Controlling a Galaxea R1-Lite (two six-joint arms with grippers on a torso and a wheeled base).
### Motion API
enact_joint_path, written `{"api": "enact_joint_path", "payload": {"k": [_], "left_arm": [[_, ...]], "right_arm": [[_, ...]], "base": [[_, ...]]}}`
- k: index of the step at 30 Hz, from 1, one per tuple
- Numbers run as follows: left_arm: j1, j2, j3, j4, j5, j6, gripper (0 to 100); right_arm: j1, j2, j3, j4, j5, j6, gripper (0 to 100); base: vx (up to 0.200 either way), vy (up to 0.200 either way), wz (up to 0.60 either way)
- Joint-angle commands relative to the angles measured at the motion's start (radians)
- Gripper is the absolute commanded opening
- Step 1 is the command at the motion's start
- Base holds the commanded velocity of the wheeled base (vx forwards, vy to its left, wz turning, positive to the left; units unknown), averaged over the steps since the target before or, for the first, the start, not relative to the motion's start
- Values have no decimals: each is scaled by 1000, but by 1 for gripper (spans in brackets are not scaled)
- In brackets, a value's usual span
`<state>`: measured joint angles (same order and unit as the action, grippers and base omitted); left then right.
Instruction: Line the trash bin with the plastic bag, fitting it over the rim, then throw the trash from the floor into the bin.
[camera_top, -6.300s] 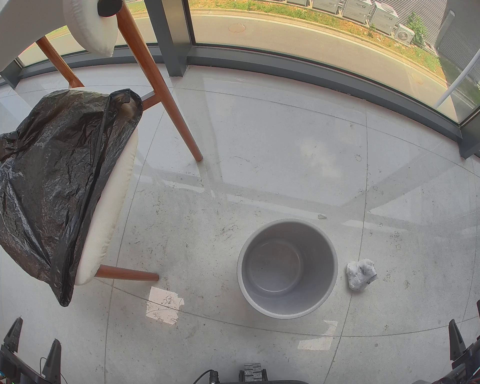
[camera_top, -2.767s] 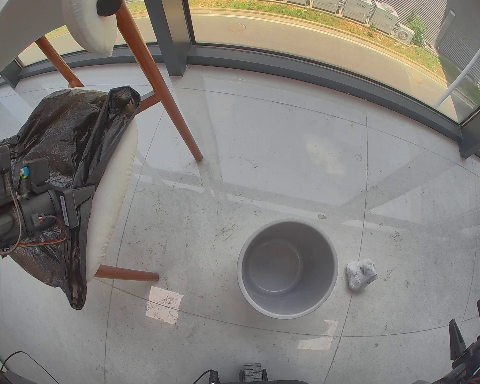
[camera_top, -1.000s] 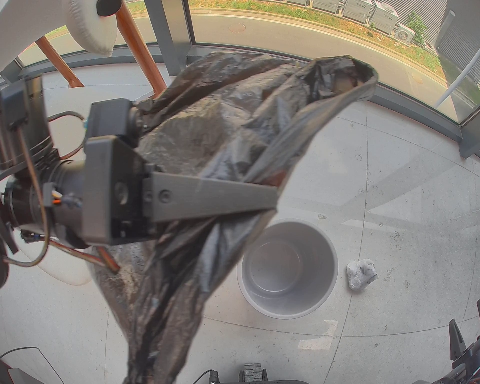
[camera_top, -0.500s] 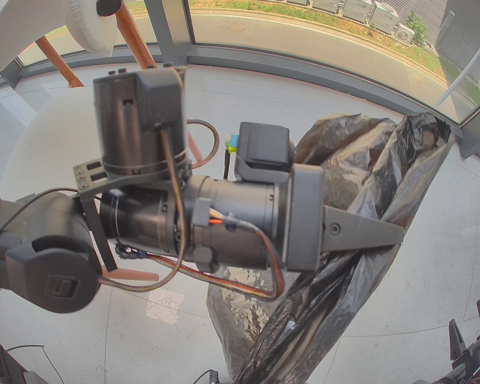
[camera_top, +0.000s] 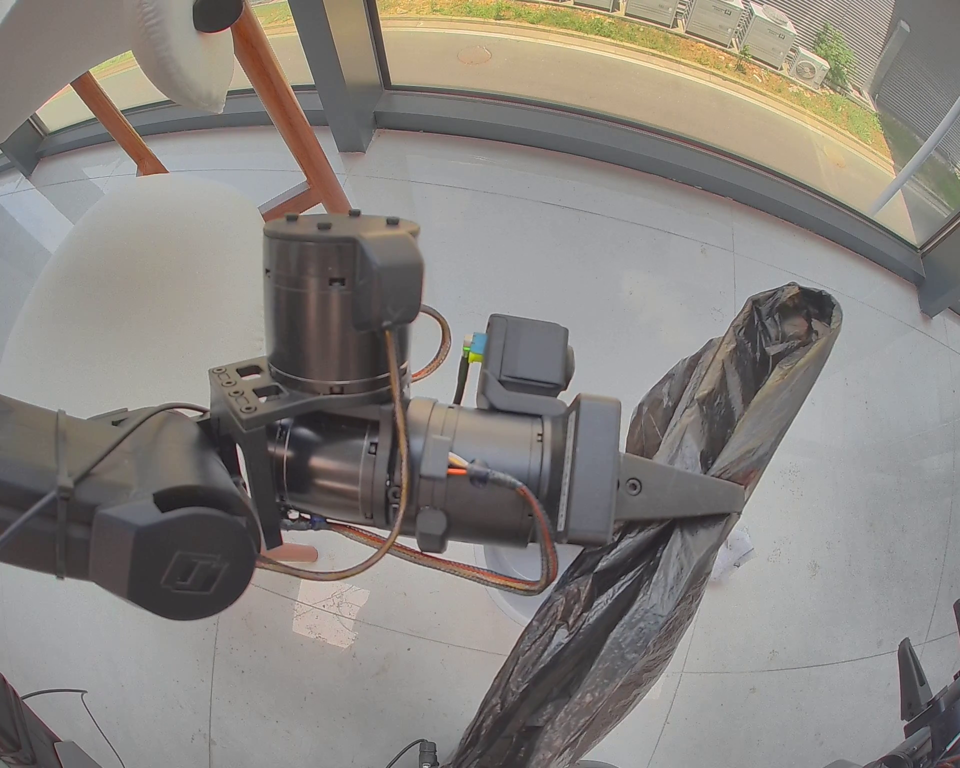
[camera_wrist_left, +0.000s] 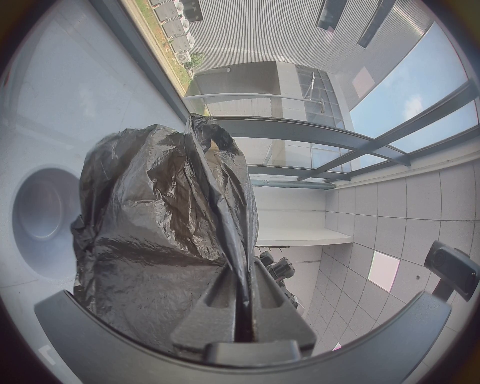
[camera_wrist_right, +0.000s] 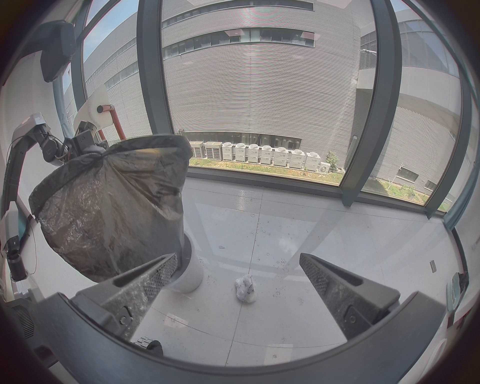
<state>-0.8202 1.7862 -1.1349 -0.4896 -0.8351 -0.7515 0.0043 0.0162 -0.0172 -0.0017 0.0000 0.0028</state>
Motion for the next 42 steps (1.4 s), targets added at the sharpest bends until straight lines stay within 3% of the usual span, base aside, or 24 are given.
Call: {"api": "enact_joint_path", "payload": {"k": [1,5,22,30,36,39,40,42], "left_arm": [[19,35,-8,-11,-2,0,0],[24,62,-5,-63,-7,-2,0],[112,-19,15,-60,-12,0,0],[116,-30,38,-66,-7,6,0],[115,18,35,-66,5,138,0],[112,62,33,-67,56,213,0],[101,91,35,-69,131,282,0],[67,119,38,-70,185,325,0]], "right_arm": [[0,-12,17,-1,0,0,100],[0,-12,17,0,0,0,100],[0,-12,17,0,0,0,100],[0,-12,17,0,0,0,100],[0,-12,17,-1,0,0,100],[0,-12,17,0,0,0,100],[0,-12,17,0,0,0,100],[0,-12,17,0,0,0,100]], "base": [[0,0,0],[0,0,0],[0,0,0],[0,0,0],[0,0,0],[0,0,0],[0,0,0],[0,0,0]]}}
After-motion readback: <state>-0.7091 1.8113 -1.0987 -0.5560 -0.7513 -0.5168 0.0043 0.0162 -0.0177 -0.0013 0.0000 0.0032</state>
